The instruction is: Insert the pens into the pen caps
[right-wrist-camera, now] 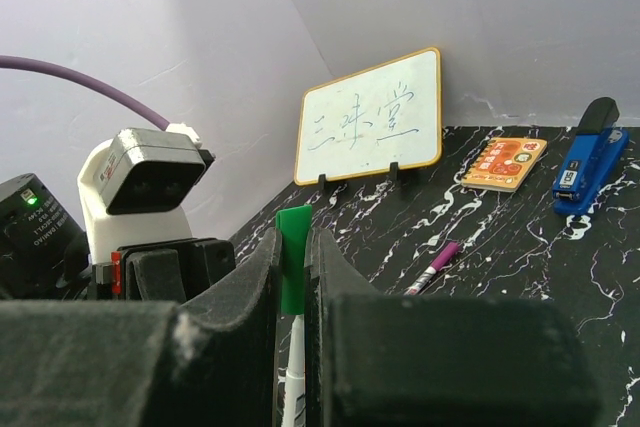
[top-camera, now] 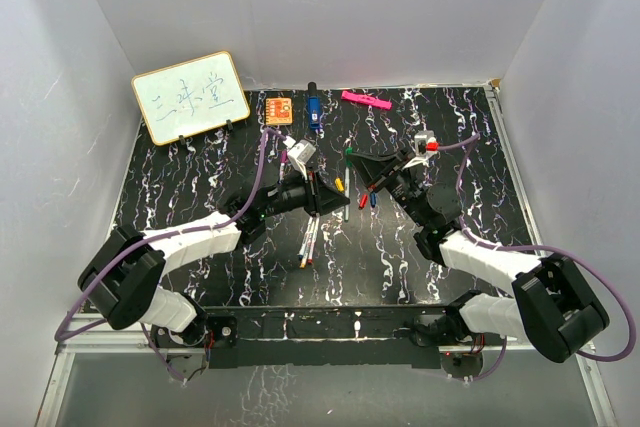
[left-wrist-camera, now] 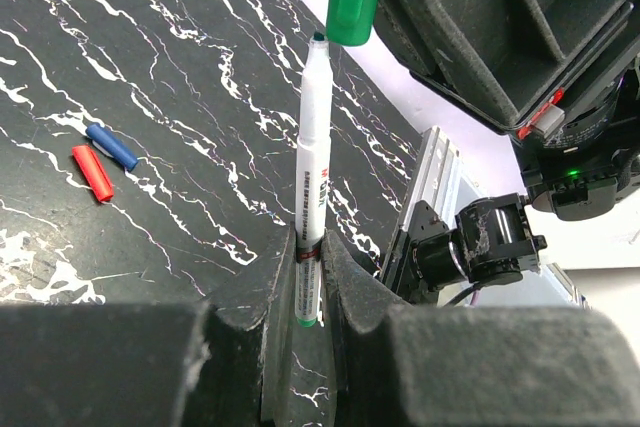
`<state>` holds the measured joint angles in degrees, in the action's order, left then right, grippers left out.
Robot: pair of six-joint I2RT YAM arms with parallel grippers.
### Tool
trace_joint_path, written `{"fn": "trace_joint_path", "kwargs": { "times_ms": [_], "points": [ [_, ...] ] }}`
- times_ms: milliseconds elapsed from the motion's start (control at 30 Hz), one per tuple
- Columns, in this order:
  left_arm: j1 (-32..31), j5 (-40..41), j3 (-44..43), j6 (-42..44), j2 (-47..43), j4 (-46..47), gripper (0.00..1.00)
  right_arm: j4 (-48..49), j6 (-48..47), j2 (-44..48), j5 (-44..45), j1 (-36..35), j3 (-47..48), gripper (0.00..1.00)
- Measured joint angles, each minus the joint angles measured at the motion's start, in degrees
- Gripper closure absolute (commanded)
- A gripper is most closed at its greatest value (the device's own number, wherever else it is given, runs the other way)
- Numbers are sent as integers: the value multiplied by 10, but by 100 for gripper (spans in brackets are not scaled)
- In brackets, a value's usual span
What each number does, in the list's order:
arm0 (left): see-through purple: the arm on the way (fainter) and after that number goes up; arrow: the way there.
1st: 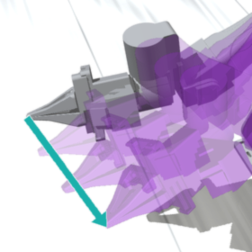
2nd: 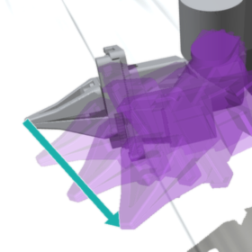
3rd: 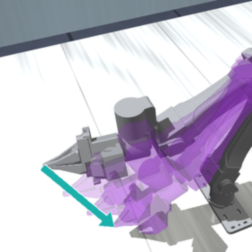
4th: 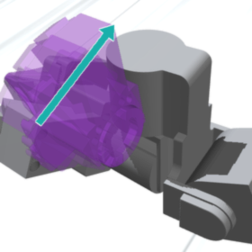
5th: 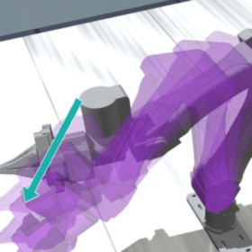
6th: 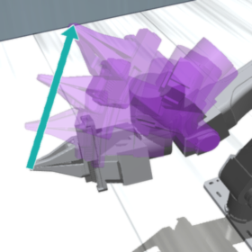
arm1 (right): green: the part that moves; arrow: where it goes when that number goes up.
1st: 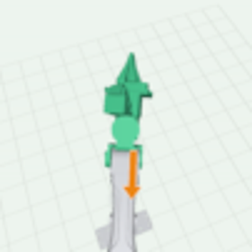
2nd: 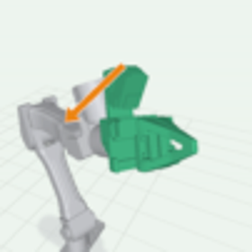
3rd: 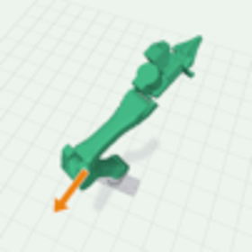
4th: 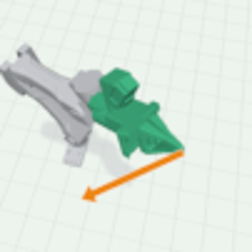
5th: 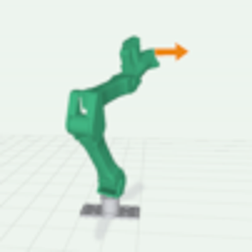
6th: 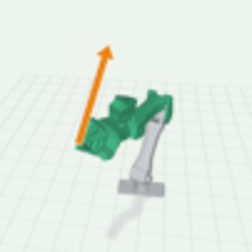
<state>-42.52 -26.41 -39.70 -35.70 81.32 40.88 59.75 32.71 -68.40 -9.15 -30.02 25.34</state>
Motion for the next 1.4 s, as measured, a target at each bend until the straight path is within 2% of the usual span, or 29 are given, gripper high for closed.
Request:
{"fn": "trace_joint_path", "kwargs": {
  "times_ms": [1400],
  "points": [
    [-6,35,-1,-9,-5,1,100,-13,4,-8,-3,-19,-12,100]
  ]
}}
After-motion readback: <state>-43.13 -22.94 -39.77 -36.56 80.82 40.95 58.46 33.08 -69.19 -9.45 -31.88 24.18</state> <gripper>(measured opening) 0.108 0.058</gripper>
